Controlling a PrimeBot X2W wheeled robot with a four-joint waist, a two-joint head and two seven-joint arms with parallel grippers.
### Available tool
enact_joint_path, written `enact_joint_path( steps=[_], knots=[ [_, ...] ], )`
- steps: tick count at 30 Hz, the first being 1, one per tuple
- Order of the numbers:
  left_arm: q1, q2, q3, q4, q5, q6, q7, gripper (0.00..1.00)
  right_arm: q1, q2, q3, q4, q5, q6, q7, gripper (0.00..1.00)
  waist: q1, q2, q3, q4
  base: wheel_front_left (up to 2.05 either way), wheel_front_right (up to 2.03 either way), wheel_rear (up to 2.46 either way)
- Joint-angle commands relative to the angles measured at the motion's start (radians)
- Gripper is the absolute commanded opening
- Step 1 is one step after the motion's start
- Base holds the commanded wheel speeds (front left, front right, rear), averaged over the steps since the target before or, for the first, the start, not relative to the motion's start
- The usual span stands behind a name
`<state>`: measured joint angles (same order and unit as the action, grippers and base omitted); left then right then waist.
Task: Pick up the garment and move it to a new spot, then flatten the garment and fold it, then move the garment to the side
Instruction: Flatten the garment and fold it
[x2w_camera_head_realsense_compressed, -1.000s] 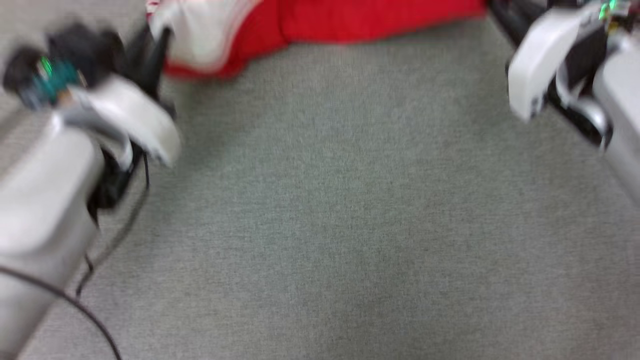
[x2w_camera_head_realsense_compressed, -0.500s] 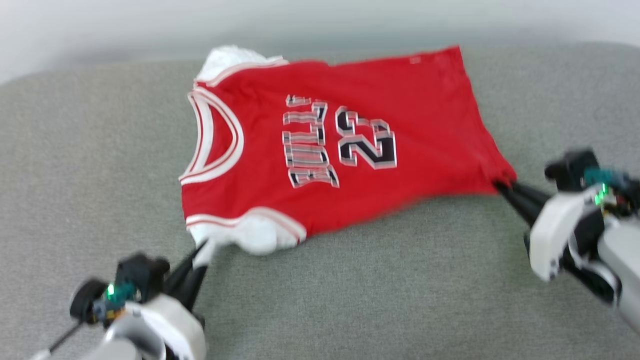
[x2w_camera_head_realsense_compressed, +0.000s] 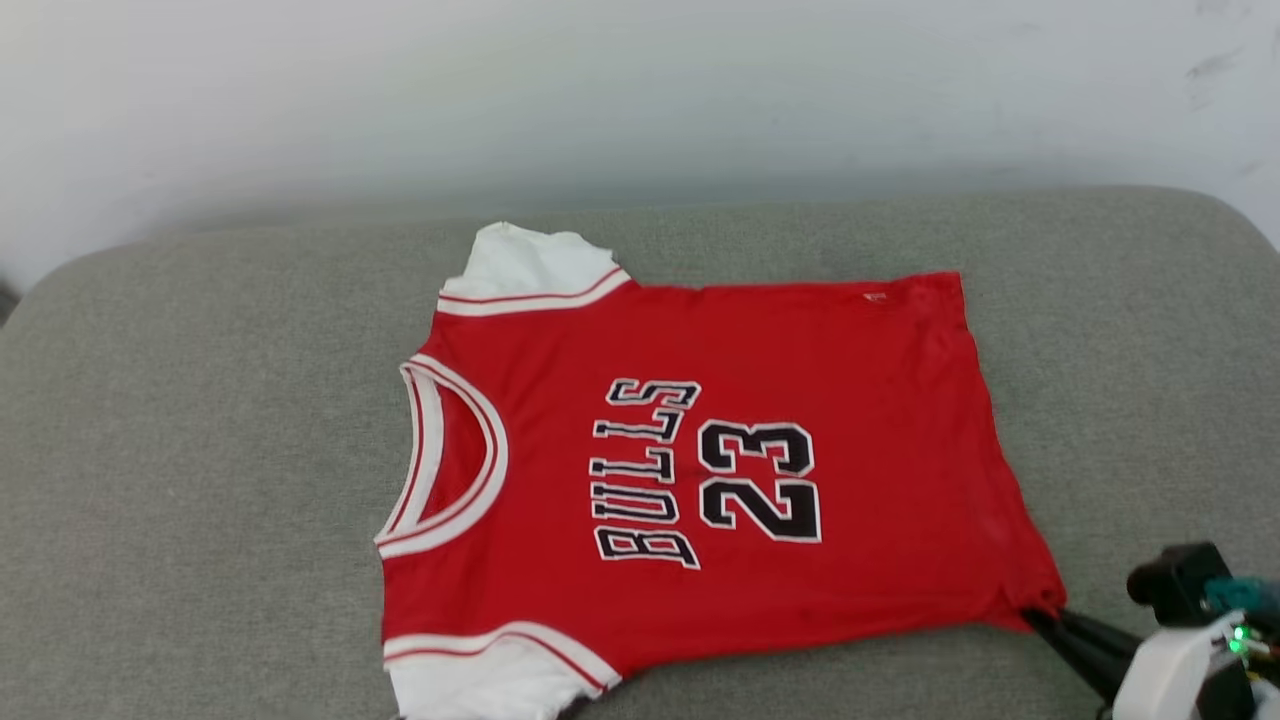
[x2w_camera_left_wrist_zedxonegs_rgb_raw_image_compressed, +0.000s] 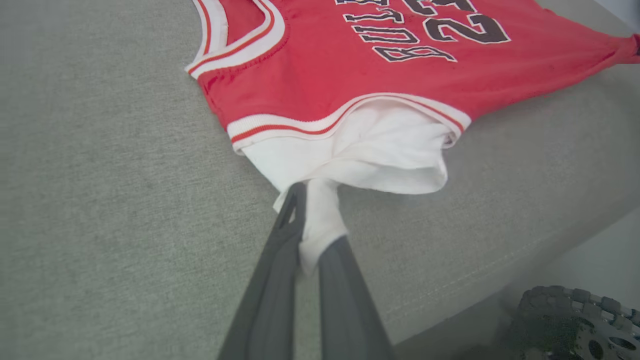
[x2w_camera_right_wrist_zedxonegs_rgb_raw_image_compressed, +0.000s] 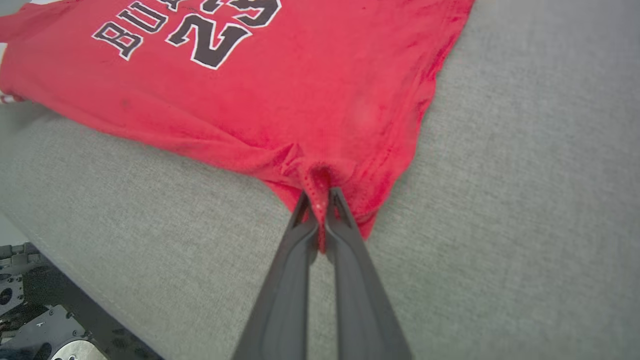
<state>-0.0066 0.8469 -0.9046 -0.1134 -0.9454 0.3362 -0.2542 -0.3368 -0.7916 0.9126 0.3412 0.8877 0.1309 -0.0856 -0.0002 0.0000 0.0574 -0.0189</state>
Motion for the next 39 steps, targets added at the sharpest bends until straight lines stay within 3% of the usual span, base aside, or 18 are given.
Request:
enact_joint_path(
  steps=[1,7,13,30,39],
  knots=[
    [0.023,0.008,-0.003,-0.008,-0.003,0.009,-0.004,0.00,0.034,-0.014,-0.009,-0.013,-0.005,0.000,0.006,0.00,0.0002,0.0000,-0.006,0.000,0.00,0.00,0.00],
    [0.073,0.026,-0.019,-0.038,-0.014,0.023,0.004,0.00,0.151,-0.022,-0.089,-0.078,-0.021,0.000,0.052,0.00,0.0002,0.0000,-0.007,0.002,0.00,0.00,0.00],
    [0.001,0.027,0.005,-0.038,0.019,0.020,0.003,0.00,0.179,0.008,-0.184,-0.135,-0.062,0.000,0.099,0.00,0.0002,0.0000,0.015,0.003,0.00,0.00,0.00],
    [-0.356,0.036,0.058,0.047,0.127,-0.096,0.109,0.00,0.122,0.069,-0.409,-0.275,-0.164,0.000,0.223,0.00,0.0002,0.0000,0.181,-0.032,0.00,0.00,0.00],
    [-0.477,-0.030,0.075,0.187,0.139,-0.140,0.104,0.00,0.050,0.122,-0.426,-0.226,-0.186,0.000,0.246,0.00,0.0002,0.0000,0.303,-0.045,0.00,0.00,0.00]
  ],
)
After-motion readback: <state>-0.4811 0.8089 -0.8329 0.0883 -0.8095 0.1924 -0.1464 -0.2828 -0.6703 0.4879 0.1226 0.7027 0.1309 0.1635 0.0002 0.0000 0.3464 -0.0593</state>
